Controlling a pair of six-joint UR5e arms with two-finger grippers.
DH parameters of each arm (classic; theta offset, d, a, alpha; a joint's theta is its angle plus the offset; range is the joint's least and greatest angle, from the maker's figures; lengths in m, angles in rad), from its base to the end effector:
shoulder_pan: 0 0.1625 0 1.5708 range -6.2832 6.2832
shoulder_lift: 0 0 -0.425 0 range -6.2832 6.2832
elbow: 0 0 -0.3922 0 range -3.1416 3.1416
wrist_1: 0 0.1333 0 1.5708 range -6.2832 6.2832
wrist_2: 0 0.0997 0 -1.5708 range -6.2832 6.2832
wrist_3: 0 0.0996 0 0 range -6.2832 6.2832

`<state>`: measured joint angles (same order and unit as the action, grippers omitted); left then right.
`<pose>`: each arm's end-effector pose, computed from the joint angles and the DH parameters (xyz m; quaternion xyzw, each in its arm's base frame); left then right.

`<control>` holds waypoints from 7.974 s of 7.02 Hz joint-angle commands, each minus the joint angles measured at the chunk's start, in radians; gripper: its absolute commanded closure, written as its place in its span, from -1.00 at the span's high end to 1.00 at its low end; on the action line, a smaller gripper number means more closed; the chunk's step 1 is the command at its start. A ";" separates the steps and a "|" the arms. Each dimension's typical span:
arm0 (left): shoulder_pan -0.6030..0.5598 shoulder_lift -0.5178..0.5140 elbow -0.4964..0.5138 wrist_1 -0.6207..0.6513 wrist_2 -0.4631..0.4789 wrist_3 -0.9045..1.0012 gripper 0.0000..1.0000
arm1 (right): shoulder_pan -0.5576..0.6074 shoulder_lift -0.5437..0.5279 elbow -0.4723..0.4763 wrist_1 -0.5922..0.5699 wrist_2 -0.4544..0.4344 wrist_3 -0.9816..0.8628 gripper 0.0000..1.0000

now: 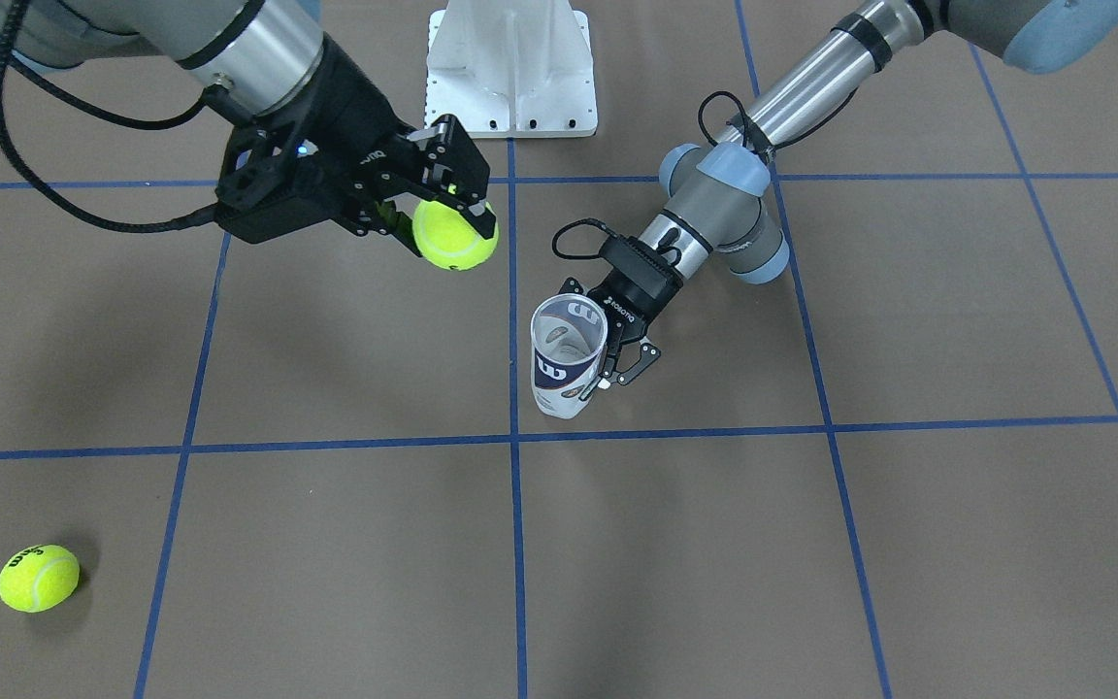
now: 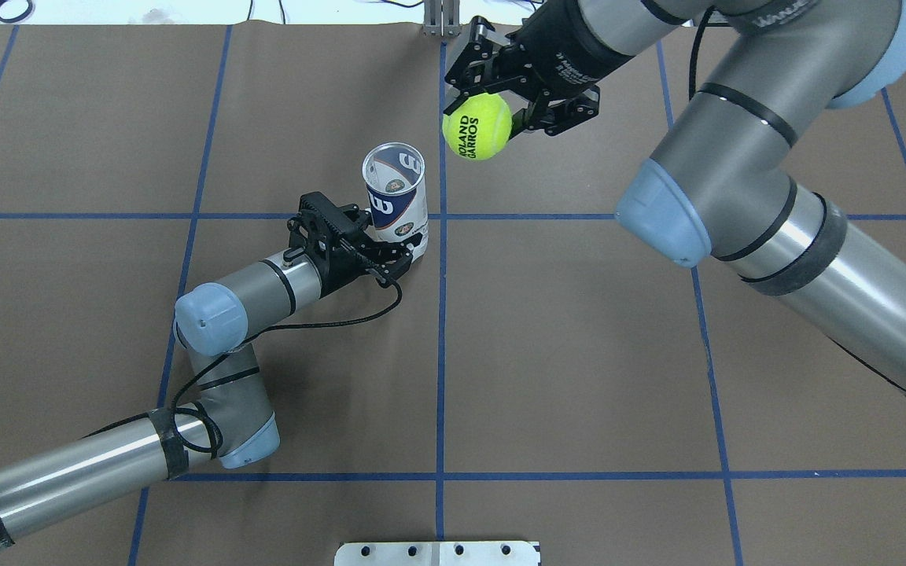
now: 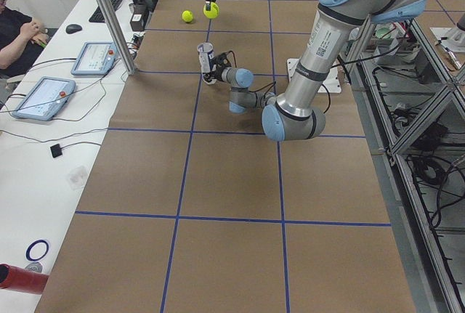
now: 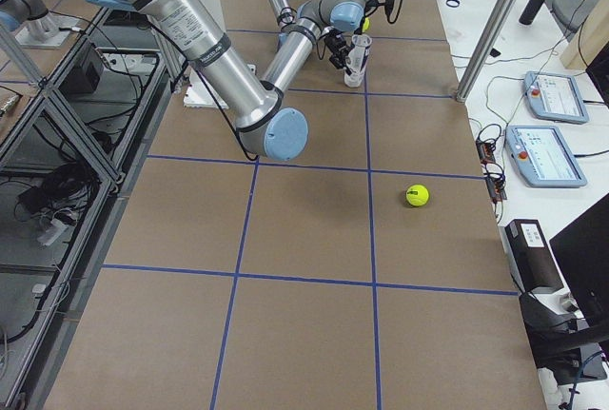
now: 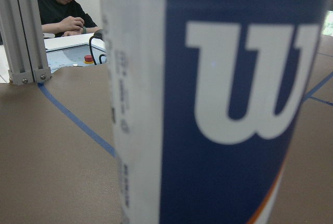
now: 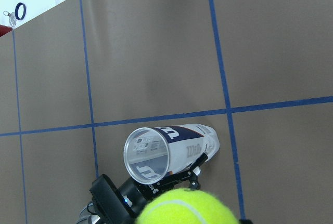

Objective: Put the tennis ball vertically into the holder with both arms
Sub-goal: 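Carry the ball with the right gripper over the can's open top, then lower the ball into the can and open the right gripper, then raise the right gripper away from the can toward the other tennis ball, then grasp the second yellow tennis ball with the right gripper and lift it, then carry the ball with the right gripper over the can's open top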

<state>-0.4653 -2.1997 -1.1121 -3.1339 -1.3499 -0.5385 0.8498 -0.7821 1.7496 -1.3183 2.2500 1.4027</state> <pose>0.5706 -0.4600 0.3256 0.5680 0.5063 0.0993 0.6412 -0.3635 -0.5207 0.0721 0.0248 -0.6047 0.0785 0.7922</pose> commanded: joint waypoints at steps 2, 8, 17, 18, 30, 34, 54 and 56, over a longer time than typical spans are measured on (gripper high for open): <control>-0.004 0.000 0.000 0.000 0.000 0.000 0.38 | -0.049 0.133 -0.181 0.002 -0.107 -0.011 -1.00; -0.018 0.000 0.001 0.002 -0.002 0.002 0.38 | -0.106 0.236 -0.337 0.002 -0.182 -0.014 -1.00; -0.021 -0.002 0.005 0.002 -0.002 0.002 0.38 | -0.117 0.211 -0.321 0.001 -0.198 0.004 0.98; -0.021 -0.002 0.005 0.002 -0.002 0.002 0.38 | -0.117 0.211 -0.308 -0.002 -0.198 0.004 0.98; -0.032 -0.003 0.003 0.002 -0.002 0.002 0.44 | 0.278 -0.224 -0.631 0.349 -0.202 -0.936 0.98; -0.030 -0.003 0.005 0.002 -0.003 0.002 0.44 | 0.258 -0.243 -0.685 0.346 -0.253 -0.999 0.98; -0.016 -0.017 0.005 0.002 -0.002 0.002 0.44 | -0.095 0.211 -0.188 -0.110 -0.190 -0.073 -1.00; -0.016 -0.018 0.006 0.002 -0.002 0.002 0.44 | -0.139 0.213 -0.191 -0.137 -0.237 -0.074 -1.00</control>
<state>-0.4825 -2.2172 -1.1071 -3.1324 -1.3514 -0.5369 0.7384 -0.5719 1.5615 -1.4362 2.0434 1.3281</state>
